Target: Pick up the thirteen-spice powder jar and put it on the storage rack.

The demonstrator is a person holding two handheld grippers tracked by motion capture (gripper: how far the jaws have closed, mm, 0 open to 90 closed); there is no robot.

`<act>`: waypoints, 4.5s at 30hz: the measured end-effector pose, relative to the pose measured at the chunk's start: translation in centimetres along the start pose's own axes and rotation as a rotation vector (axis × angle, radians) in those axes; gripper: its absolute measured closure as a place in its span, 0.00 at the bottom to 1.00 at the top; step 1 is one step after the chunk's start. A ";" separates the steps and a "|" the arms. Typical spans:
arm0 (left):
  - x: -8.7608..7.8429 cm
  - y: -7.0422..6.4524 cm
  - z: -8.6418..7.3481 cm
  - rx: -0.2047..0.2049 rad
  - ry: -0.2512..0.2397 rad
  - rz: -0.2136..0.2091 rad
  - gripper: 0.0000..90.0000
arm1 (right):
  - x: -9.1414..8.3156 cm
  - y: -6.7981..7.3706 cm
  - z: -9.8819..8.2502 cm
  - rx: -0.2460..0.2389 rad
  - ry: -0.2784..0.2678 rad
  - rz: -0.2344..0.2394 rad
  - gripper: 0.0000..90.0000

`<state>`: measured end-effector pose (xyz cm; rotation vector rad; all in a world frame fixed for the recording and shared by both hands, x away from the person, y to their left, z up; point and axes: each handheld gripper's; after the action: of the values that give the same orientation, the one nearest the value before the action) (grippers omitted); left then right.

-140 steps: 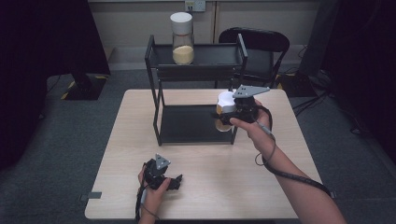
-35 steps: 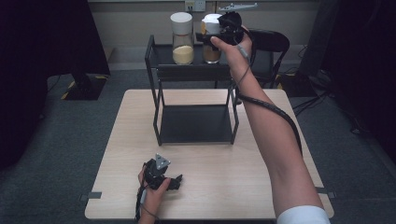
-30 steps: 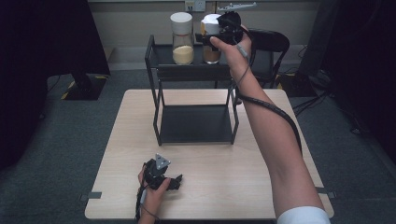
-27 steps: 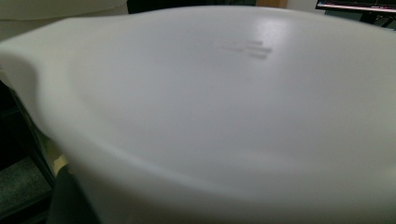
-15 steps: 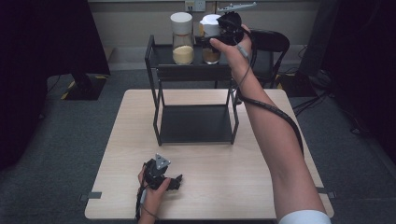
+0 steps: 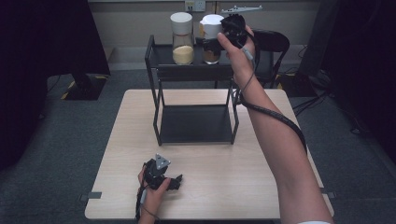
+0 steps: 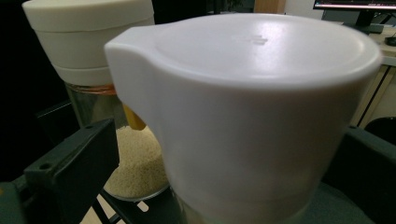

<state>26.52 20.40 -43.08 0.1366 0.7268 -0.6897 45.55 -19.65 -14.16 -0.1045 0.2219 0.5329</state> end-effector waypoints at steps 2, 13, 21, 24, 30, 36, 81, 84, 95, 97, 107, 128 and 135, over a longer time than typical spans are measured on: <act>0.0 0.0 0.0 0.000 0.000 0.000 0.00 | -0.2 0.0 -0.1 0.027 0.002 -0.001 0.00; 0.0 0.0 0.0 0.000 0.000 0.000 0.00 | -1.3 0.9 -1.8 0.073 -0.037 -0.019 0.00; 0.0 0.0 0.0 -0.001 0.000 0.000 0.00 | -2.2 1.5 -2.5 0.069 -0.048 -0.027 0.00; 0.0 0.0 0.0 -0.001 0.000 0.000 0.00 | -2.6 1.7 -2.8 0.063 -0.051 -0.029 0.00; 0.0 0.0 0.0 -0.001 0.000 0.000 0.00 | -3.2 1.8 -3.6 0.057 -0.048 -0.023 0.00; 0.0 0.0 0.0 -0.001 0.000 0.000 0.00 | -3.8 1.8 -4.5 0.065 -0.048 -0.016 0.00; 0.0 0.0 0.0 -0.001 -0.001 -0.001 0.00 | -6.7 2.2 -12.4 0.044 -0.017 0.083 0.00; 0.0 0.0 0.0 0.000 -0.001 -0.001 0.00 | -6.8 2.2 -13.2 0.037 -0.008 0.083 0.00; 0.0 0.0 0.0 0.000 -0.001 -0.001 0.00 | -6.9 2.2 -16.5 0.056 0.018 0.095 0.00; 0.0 0.0 0.0 0.000 -0.001 -0.001 0.00 | -6.9 2.2 -17.0 0.055 0.020 0.096 0.00; 0.0 0.0 0.0 0.000 0.000 -0.001 0.00 | -7.4 2.1 -19.4 0.057 0.029 0.115 0.00; 0.0 0.0 0.0 0.000 0.000 -0.001 0.00 | -8.5 1.5 -24.9 0.081 0.056 0.120 0.00; 0.0 0.0 0.0 0.000 0.000 -0.001 0.00 | -9.1 1.3 -26.2 0.069 0.056 0.123 0.00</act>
<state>26.53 20.42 -43.08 0.1362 0.7266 -0.6906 32.50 -27.08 -37.50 -0.0387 0.3028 0.6446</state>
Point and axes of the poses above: each handheld gripper's, and its own axes: x roughly forward along the jaws, z roughly out of its top, y roughly to its left, and after that the axes turned 11 degrees about -z, right-handed
